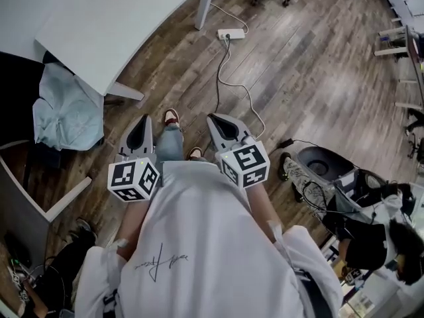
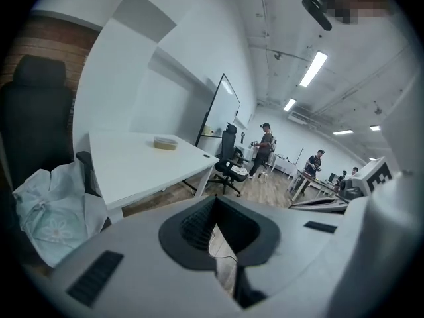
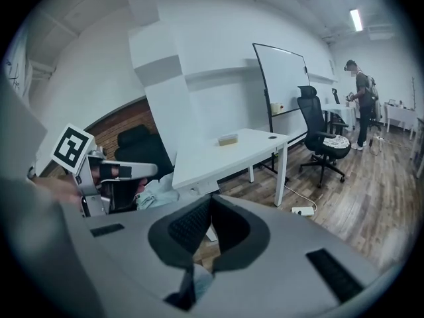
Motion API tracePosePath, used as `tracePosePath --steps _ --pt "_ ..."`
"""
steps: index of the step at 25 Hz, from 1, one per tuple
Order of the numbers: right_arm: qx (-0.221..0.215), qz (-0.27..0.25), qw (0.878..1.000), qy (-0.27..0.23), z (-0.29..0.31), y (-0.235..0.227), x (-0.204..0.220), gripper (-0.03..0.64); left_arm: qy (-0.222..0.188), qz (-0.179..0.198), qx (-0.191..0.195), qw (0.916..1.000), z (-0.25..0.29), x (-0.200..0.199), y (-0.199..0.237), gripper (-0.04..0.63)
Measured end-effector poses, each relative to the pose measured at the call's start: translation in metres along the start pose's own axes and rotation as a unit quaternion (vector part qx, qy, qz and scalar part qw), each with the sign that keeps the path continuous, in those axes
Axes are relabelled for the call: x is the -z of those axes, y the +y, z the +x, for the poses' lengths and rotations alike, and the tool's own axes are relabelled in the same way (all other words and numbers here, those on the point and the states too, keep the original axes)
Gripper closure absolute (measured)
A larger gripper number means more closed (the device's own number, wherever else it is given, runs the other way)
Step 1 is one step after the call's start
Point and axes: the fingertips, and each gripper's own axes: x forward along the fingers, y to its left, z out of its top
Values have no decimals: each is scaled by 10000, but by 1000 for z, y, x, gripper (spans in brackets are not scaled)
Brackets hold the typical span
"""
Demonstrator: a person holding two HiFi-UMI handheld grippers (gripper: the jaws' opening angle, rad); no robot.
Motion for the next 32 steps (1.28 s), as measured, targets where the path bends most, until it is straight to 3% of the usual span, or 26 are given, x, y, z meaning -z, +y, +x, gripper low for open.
tracePosePath --steps 6,10,16,32 --pt "-41 20 10000 -44 -1 14 -46 607 -131 -82 124 9998 -7 -52 0 592" --pt "-54 15 10000 48 70 -2 -63 607 -68 -33 174 9998 51 -66 45 592" --pt "-235 -183 9995 119 114 -1 -95 607 -208 -100 274 9994 85 -100 74 592" --pt "-421 -277 9986 179 175 -10 -139 607 -342 -179 148 9991 120 -142 123 592"
